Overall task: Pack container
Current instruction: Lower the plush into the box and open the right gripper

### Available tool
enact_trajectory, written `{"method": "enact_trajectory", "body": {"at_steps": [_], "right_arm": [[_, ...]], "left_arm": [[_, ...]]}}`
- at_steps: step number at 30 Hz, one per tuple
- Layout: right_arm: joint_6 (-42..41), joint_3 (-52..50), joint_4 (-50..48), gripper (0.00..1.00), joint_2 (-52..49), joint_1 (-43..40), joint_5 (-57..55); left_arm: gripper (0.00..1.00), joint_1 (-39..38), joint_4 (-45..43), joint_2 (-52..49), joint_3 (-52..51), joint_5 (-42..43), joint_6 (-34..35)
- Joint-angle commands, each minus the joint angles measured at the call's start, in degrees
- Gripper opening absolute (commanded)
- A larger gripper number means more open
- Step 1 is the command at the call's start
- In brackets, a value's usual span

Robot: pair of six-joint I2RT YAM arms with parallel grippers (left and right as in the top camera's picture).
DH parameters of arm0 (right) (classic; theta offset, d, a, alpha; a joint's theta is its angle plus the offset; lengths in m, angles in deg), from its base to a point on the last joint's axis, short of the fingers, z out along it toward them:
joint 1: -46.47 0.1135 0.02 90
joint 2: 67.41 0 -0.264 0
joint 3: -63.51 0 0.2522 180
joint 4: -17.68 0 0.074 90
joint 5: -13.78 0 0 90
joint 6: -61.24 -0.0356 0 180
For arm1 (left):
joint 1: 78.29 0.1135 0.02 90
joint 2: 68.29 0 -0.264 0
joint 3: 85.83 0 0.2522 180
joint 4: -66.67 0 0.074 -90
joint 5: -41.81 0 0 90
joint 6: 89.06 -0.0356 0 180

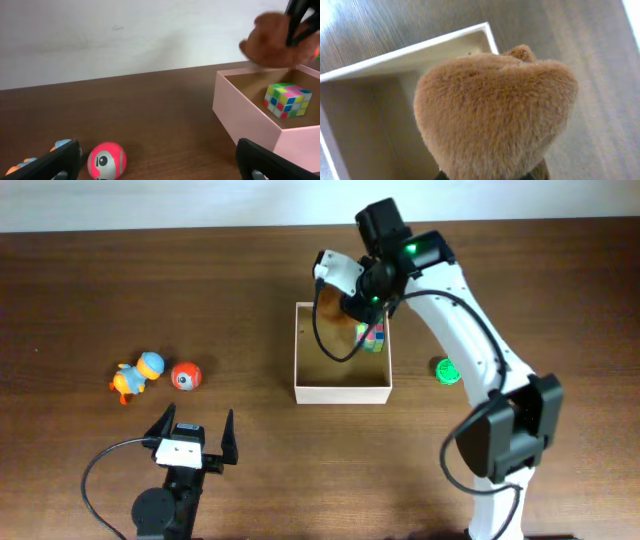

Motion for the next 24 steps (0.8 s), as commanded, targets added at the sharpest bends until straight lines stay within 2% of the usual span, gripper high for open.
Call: {"method": "enact_trajectory", "body": {"at_steps": [1,24], "right_arm": [[3.3,0.9,0.0,0.04,-2.0,1.3,2.2],[4.5,0.3,-2.5,0.04,-7.6,3.0,2.2]], "left_arm": [[0.99,0.3,0.3,0.5,-0.1,0.0,-1.1],[0.99,0.3,0.3,0.5,-0.1,0.0,-1.1]]}}
